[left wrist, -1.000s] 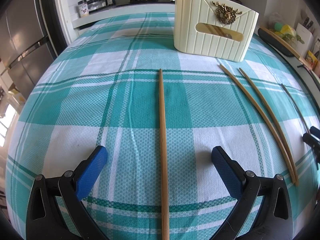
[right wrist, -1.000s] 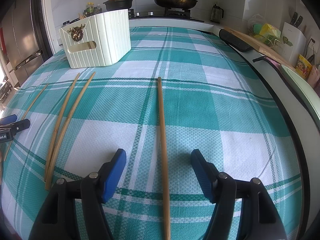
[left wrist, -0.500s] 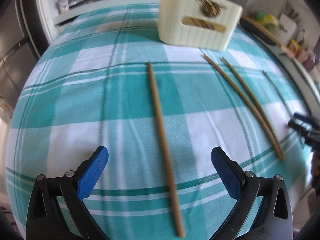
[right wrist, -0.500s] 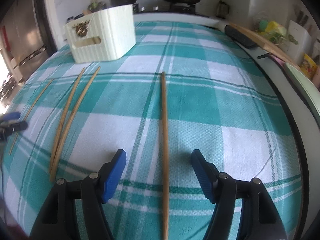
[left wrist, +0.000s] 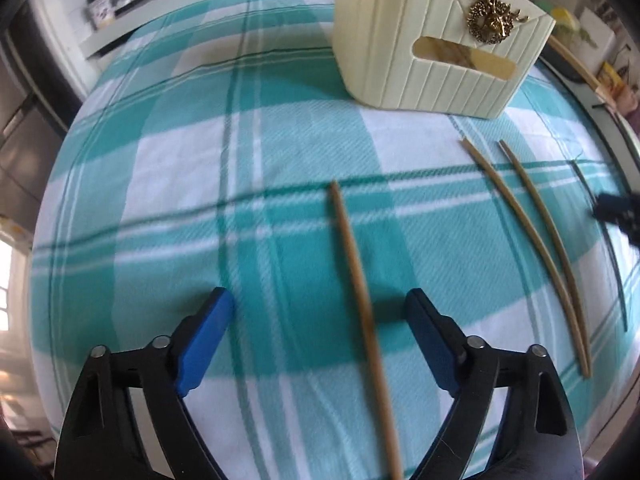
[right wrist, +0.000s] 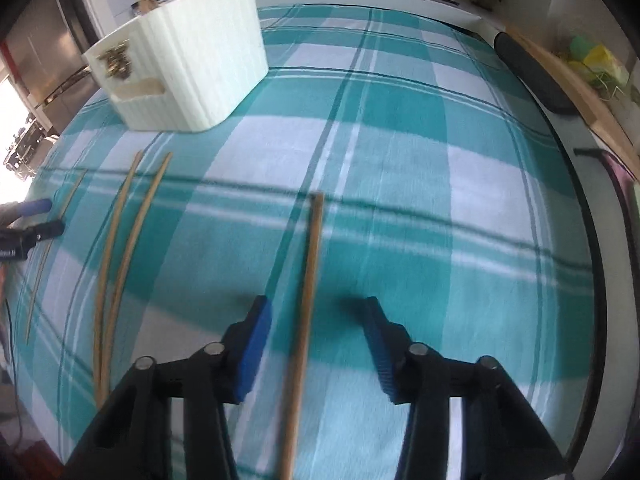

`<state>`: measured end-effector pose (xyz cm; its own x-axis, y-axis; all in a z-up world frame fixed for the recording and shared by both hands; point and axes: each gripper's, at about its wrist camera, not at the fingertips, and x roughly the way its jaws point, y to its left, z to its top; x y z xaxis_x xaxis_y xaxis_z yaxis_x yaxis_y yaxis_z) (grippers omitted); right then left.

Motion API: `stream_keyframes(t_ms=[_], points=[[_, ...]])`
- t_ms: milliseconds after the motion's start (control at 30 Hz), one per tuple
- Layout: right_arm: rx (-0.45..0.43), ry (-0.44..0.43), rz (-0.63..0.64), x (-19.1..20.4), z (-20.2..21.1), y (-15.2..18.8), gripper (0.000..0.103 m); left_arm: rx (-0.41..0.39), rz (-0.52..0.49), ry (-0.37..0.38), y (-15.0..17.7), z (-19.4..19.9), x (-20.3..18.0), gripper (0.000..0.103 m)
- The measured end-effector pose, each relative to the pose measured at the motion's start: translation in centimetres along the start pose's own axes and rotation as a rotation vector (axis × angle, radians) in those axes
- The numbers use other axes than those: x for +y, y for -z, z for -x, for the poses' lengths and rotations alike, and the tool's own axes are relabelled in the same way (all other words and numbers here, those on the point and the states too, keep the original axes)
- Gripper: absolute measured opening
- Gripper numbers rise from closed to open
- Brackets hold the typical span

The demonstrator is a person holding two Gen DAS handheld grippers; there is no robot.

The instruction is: Organize utensils

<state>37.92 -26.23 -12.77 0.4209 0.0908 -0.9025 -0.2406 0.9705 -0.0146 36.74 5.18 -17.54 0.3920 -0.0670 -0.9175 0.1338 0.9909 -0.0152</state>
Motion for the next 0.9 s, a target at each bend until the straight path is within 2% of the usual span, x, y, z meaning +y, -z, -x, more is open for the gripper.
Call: stream_keyframes(t_ms=[33, 67, 100, 133, 167, 200, 267, 367, 533, 667, 800, 900], points=[[0.000, 0.004, -0.002, 0.1, -0.5, -0.9, 0.040, 0.000, -0.007, -0.003, -0.5, -0.1, -0.3, 0.082], [0.000, 0.013, -0.004, 0.2, -0.7, -1.5, 0.034, -0.005, -0.009, 0.000, -0.8, -0.1, -0.4, 0.071], [-0.012, 0.030, -0.007, 0.3, -1.0, -2.2, 0.019, -0.014, -0.008, 0.012, -1.4, -0.1, -0.6, 0.056], [-0.015, 0.034, -0.023, 0.2, -1.4, -3.1, 0.012, -0.018, -0.007, 0.009, -1.6, -0.1, -0.6, 0.047], [-0.018, 0.026, -0.038, 0.1, -1.6, -3.6, 0.007, -0.025, -0.007, 0.010, -1.8, -0.1, -0.7, 0.030], [-0.023, 0.018, -0.054, 0.0, -1.8, -4.0, 0.006, -0.033, 0.001, 0.040, -2.2, -0.1, -0.7, 0.007], [-0.032, 0.006, -0.075, -0.2, -2.0, -4.6, 0.006, -0.040, 0.030, 0.088, -2.5, -0.2, -0.4, 0.005], [-0.072, -0.026, -0.109, -0.4, -0.8, -5.0, 0.006, -0.086, 0.060, 0.121, -2.5, 1.0, 0.2, 0.004], [-0.239, -0.082, -0.067, 0.9, 6.6, -4.0, 0.006, -0.248, 0.070, 0.173, -1.3, 7.7, 0.5, 0.004], [-0.348, -0.101, 0.003, 2.8, 12.8, -2.4, 0.006, -0.367, 0.031, 0.207, 0.2, 13.8, 0.1, 0.004], [-0.441, -0.109, 0.055, 4.7, 17.6, -0.7, 0.006, -0.442, 0.002, 0.234, 1.5, 17.9, -0.1, 0.004], [-0.484, -0.118, 0.071, 5.6, 19.7, 0.1, 0.006, -0.483, -0.002, 0.253, 2.1, 19.9, 0.0, 0.004]])
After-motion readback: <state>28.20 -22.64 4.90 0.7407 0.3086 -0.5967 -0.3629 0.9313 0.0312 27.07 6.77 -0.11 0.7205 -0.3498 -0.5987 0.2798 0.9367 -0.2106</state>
